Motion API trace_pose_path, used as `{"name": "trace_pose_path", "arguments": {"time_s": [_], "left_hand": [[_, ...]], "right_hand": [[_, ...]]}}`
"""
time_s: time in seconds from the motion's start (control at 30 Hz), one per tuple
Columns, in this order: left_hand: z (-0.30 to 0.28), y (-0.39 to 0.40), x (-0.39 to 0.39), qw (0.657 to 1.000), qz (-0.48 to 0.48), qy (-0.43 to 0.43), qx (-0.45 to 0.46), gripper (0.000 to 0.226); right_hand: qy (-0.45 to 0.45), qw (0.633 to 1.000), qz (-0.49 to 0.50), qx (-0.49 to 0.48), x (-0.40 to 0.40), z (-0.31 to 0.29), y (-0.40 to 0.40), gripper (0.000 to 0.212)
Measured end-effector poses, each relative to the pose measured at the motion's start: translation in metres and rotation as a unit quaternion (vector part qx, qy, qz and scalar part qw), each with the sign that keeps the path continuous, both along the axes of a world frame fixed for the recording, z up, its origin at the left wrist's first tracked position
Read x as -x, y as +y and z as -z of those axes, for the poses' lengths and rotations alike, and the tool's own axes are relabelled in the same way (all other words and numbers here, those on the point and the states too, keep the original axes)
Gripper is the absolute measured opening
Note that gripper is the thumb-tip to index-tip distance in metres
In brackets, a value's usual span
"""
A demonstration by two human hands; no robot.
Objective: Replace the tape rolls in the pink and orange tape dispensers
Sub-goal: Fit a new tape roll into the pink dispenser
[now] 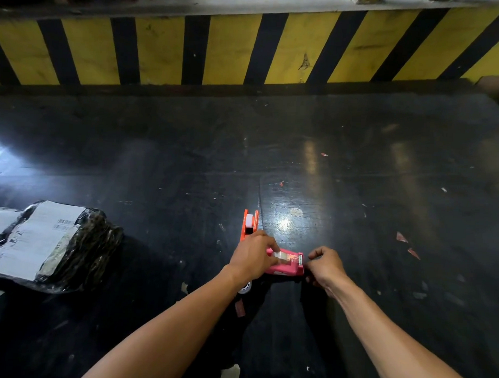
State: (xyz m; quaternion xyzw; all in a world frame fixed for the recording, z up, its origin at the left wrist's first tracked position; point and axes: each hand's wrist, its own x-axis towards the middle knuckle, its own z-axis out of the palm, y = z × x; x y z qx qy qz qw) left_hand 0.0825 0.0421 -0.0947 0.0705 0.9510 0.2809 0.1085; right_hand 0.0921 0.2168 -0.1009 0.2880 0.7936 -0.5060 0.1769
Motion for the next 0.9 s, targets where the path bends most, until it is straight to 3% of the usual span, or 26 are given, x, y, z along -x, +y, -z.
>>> {"name": "trace_pose_path", "arguments": {"time_s": [0.43, 0.6, 0.77, 0.9], "left_hand": [[0.003, 0.001, -0.006, 0.999, -0.02, 0.016, -0.025, 0.026], [0.004, 0.0, -0.01, 0.999, -0.003, 0.037, -0.011, 0.028], [0.007, -0.004, -0.021, 0.989, 0.093, 0.089, 0.076, 0.033], [0.005, -0.007, -0.019, 0.983, 0.115, 0.083, 0.116, 0.036]], "right_hand": [[0.01, 0.999, 0.014, -0.041, -0.003, 0.0, 0.0, 0.019], [0.043, 0.988, -0.076, -0.125, -0.004, 0.003, 0.002, 0.025], [0.099, 0.976, -0.103, -0.166, 0.004, 0.0, 0.003, 0.04], [0.139, 0.951, -0.219, -0.169, 0.009, -0.001, 0.0, 0.053]]}}
